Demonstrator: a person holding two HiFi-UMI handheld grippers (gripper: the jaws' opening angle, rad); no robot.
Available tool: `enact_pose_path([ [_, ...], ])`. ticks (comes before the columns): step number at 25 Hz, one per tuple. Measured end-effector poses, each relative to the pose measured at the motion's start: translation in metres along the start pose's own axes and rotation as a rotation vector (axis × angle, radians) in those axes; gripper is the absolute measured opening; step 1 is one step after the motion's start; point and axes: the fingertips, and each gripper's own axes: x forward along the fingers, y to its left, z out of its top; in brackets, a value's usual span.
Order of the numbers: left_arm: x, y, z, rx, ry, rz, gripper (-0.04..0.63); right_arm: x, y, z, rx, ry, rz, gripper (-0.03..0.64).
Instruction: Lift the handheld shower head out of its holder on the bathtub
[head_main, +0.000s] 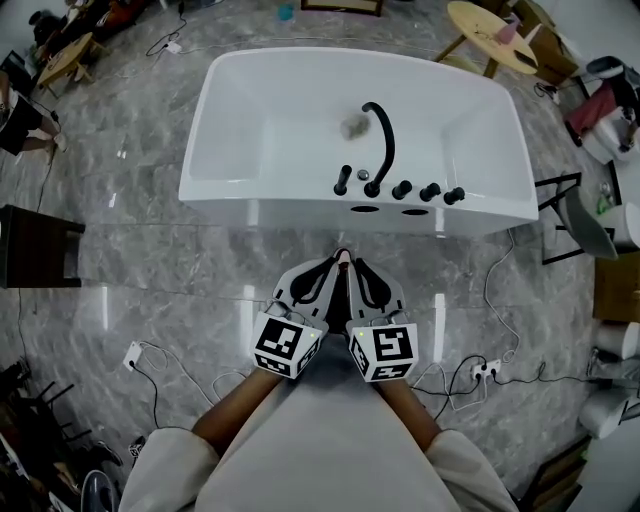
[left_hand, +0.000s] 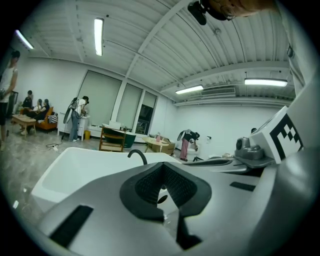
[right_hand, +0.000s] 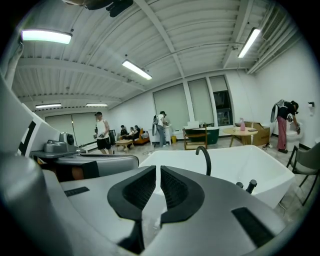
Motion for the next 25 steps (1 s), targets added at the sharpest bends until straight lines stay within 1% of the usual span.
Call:
enact_pose_path([
  [5, 0.031, 0.017, 0.004, 0.002, 0.009, 0.015, 0.003, 0.027, -0.025, 0.009, 0.008, 0.011, 0.003, 0.032],
  [13, 0.09, 0.044, 0.011, -0.03, 0.029, 0.033, 0.004, 0.078, -0.065, 0.031, -0.006, 0.025, 0.035, 0.041],
  [20, 0.144, 0.072, 0.026, -0.037, 0.015, 0.073, 0.003, 0.123, -0.107, 0.051, -0.013, 0.03, 0.056, 0.043],
  [25, 0.171, 0.088, 0.035, -0.026, 0.006, 0.107, 0.005, 0.151, -0.127, 0.061, -0.014, 0.032, 0.096, 0.046],
])
